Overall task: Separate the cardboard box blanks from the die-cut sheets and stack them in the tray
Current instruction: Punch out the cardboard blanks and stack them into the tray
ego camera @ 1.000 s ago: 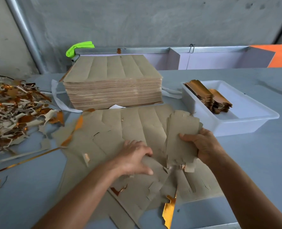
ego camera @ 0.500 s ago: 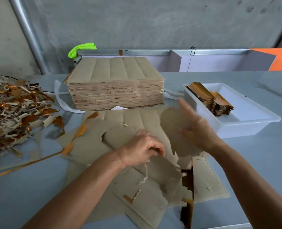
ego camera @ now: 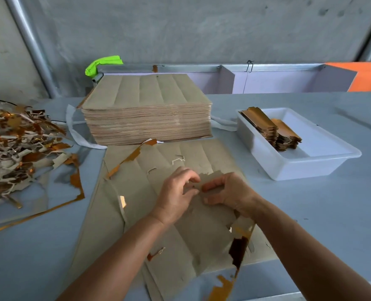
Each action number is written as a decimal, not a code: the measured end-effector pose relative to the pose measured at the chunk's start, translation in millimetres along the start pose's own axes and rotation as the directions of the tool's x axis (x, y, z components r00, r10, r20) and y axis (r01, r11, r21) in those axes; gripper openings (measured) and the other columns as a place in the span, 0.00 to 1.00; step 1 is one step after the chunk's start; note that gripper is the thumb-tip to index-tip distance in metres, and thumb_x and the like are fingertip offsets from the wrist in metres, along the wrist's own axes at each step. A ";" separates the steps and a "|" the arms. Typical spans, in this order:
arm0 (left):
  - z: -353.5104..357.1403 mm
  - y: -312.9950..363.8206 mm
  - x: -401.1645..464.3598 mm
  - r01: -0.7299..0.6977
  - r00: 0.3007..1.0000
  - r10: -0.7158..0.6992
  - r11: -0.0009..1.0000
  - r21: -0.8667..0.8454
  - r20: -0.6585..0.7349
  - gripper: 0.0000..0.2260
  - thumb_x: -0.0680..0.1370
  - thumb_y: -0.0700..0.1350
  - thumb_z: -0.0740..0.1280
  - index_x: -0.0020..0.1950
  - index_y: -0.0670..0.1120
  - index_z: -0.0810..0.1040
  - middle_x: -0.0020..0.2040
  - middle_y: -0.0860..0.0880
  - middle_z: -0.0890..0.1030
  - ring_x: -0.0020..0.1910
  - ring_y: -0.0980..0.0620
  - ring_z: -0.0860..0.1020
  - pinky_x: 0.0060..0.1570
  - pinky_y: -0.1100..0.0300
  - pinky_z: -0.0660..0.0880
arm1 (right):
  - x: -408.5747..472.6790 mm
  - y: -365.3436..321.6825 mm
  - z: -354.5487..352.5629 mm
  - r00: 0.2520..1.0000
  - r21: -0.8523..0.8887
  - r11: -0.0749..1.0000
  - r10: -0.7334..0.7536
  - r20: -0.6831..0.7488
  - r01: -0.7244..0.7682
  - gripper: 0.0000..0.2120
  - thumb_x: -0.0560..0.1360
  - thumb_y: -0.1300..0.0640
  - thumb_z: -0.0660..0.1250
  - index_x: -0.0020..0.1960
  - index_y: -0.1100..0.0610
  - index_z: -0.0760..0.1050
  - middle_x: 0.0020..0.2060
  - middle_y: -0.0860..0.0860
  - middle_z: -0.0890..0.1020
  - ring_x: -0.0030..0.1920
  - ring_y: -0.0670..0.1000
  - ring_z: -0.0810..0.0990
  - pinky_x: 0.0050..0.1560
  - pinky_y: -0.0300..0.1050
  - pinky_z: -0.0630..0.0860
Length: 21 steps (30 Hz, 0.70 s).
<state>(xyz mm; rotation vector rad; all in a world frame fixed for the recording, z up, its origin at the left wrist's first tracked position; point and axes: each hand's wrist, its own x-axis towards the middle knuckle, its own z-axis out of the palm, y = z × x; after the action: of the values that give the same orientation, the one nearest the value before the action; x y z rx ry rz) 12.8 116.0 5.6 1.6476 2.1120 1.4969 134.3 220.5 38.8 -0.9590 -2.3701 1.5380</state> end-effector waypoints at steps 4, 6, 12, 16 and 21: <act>-10.1 -13.3 -20.8 0.147 0.988 -0.138 0.977 0.153 -0.071 0.17 0.70 0.37 0.73 0.58 0.38 0.77 0.57 0.46 0.72 0.60 0.47 0.72 0.61 0.73 0.62 | -1.5 8.8 9.8 0.991 0.147 0.980 0.135 -0.013 -0.132 0.13 0.66 0.67 0.76 0.47 0.54 0.83 0.44 0.55 0.83 0.43 0.54 0.82 0.40 0.42 0.81; -14.9 -18.4 -36.2 0.236 0.972 -0.230 0.918 0.318 -0.055 0.26 0.71 0.52 0.73 0.65 0.42 0.73 0.63 0.47 0.70 0.65 0.48 0.67 0.63 0.68 0.60 | -2.4 11.7 10.3 0.985 0.224 0.961 0.172 -0.030 -0.161 0.12 0.66 0.68 0.76 0.45 0.54 0.82 0.43 0.55 0.83 0.41 0.53 0.82 0.33 0.40 0.80; -8.4 -25.8 -61.5 0.138 0.969 -0.226 0.834 0.535 0.103 0.26 0.79 0.57 0.60 0.73 0.45 0.64 0.73 0.49 0.61 0.72 0.52 0.57 0.72 0.60 0.51 | -6.4 11.3 18.9 0.966 0.221 0.947 0.252 -0.063 -0.232 0.10 0.65 0.59 0.78 0.46 0.55 0.82 0.42 0.53 0.83 0.41 0.51 0.82 0.32 0.39 0.77; -6.7 -27.6 -60.2 0.135 0.977 -0.200 0.841 0.524 0.068 0.21 0.81 0.51 0.57 0.73 0.45 0.65 0.73 0.49 0.63 0.71 0.52 0.59 0.71 0.61 0.53 | -7.1 3.7 26.0 0.967 0.133 0.960 0.251 -0.031 -0.245 0.13 0.64 0.53 0.79 0.45 0.54 0.81 0.40 0.50 0.82 0.38 0.46 0.80 0.29 0.34 0.74; -8.4 -28.2 -59.2 0.171 0.979 -0.204 0.883 0.437 0.030 0.20 0.83 0.49 0.53 0.74 0.45 0.64 0.73 0.48 0.64 0.71 0.52 0.60 0.67 0.67 0.50 | -3.6 -5.2 41.8 0.983 -0.021 0.983 0.179 -0.036 -0.180 0.07 0.67 0.60 0.75 0.36 0.60 0.77 0.35 0.55 0.78 0.37 0.50 0.75 0.39 0.44 0.73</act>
<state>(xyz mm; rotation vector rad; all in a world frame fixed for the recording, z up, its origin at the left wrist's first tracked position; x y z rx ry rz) 13.1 66.4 -38.1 1.5187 2.6116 0.9378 116.0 185.1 24.9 -1.2252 -2.3390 1.5418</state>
